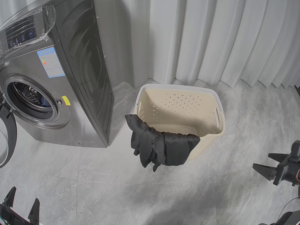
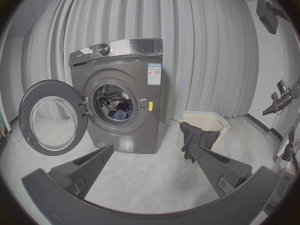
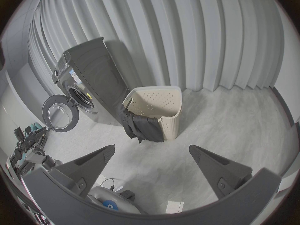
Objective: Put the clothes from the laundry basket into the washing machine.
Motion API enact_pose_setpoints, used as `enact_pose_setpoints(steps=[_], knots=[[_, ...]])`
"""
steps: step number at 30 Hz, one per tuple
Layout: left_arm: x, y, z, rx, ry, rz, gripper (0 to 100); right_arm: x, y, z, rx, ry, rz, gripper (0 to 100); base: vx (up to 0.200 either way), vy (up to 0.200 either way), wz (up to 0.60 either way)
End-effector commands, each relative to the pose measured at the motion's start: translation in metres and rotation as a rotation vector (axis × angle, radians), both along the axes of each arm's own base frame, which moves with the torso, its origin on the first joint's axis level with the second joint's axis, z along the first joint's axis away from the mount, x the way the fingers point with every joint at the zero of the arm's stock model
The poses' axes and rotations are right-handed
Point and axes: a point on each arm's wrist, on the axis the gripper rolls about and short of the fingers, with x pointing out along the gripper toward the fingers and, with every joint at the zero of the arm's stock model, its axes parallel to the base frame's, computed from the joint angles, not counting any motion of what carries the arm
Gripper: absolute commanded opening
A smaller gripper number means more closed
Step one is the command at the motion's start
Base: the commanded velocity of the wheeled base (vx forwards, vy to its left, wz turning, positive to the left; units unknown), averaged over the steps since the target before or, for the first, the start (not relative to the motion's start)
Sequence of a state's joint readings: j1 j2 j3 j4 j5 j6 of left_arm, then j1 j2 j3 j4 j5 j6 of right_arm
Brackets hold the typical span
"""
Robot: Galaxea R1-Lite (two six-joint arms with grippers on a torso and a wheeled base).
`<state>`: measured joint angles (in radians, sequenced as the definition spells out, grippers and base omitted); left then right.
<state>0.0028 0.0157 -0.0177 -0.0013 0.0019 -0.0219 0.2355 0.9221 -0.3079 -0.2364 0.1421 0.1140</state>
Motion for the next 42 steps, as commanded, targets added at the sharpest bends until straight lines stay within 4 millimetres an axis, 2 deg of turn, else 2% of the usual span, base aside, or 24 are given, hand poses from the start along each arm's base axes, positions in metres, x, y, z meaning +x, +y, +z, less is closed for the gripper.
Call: enact_pose_setpoints(steps=[1, 6, 15, 16, 22, 32, 35, 42], knots=[[0.001, 0.0, -0.005, -0.001, 0.011, 0.0, 100, 0.056, 0.029, -0.029, -0.039, 0.179, 0.059, 100, 0.2, 0.0, 0.0], [0.001, 0.0, -0.005, -0.001, 0.011, 0.0, 100, 0.073, 0.045, -0.041, -0.066, 0.229, 0.057, 100, 0.2, 0.0, 0.0], [0.001, 0.0, -0.005, 0.0, 0.011, 0.0, 100, 0.103, 0.067, -0.075, -0.055, 0.314, 0.055, 100, 0.0, 0.0, 0.0], [0.001, 0.0, -0.005, 0.0, 0.011, 0.001, 100, 0.108, 0.076, -0.083, -0.059, 0.311, 0.06, 100, 0.0, 0.0, 0.0], [0.001, 0.0, -0.005, 0.0, 0.011, 0.001, 100, 0.125, 0.099, -0.101, -0.057, 0.29, 0.031, 100, 0.0, 0.0, 0.0], [0.001, 0.0, -0.005, -0.003, 0.012, 0.003, 100, 0.142, 0.114, -0.107, -0.049, 0.283, 0.032, 100, 0.0, 0.0, 0.0], [0.001, 0.0, -0.005, -0.004, 0.011, 0.003, 100, 0.154, 0.121, -0.114, -0.062, 0.279, 0.002, 100, 0.0, 0.0, 0.0], [0.001, 0.0, -0.005, -0.004, 0.011, 0.003, 100, 0.168, 0.139, -0.127, -0.041, 0.298, -0.023, 100, 0.0, 0.0, 0.0]])
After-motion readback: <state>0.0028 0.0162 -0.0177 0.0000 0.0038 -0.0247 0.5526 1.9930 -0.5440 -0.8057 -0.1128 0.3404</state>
